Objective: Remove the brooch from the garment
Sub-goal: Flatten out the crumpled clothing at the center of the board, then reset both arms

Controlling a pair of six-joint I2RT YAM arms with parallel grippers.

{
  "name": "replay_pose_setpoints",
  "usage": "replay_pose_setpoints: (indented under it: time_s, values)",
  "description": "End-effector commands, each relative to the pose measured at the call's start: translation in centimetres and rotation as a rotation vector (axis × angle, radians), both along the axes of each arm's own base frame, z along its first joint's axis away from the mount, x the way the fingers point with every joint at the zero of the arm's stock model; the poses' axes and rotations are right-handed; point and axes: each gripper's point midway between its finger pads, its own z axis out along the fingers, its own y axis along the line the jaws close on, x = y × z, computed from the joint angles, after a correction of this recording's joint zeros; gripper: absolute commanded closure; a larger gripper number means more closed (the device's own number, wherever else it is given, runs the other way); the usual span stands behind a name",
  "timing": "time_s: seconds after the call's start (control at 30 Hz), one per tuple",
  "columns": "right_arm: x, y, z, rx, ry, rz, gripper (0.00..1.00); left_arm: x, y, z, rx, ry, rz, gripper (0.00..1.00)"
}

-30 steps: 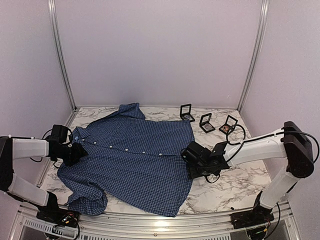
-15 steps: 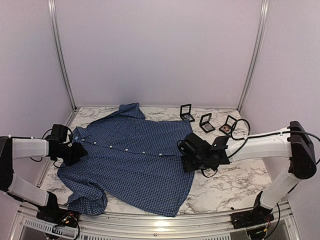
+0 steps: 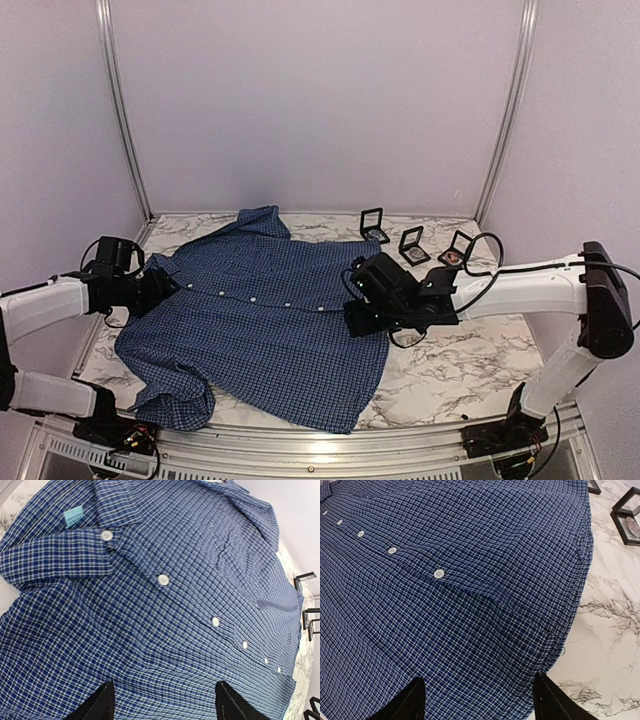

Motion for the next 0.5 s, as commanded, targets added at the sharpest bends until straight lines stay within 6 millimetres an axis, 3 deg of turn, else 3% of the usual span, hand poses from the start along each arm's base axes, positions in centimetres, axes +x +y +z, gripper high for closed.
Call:
replay_pose_setpoints:
  time_s: [0.0, 0.17, 0.47]
  values:
    - [1.1, 1.7, 4.0, 0.150, -0.064, 0.028, 0.29, 0.7, -2.4, 4.3, 0.022, -0.121, -0.081, 0.26]
    - [2.3, 0.7, 7.7, 0.227, -0.159, 0.002, 0.24, 0.6, -6.5, 9.8, 0.012, -0.301, -0.200, 0.02]
    - [3.1, -2.1, 13.4, 0.386, -0.315, -0.064, 0.10, -0.4, -12.3, 18.4, 0.081, -0.563, -0.371, 0.01]
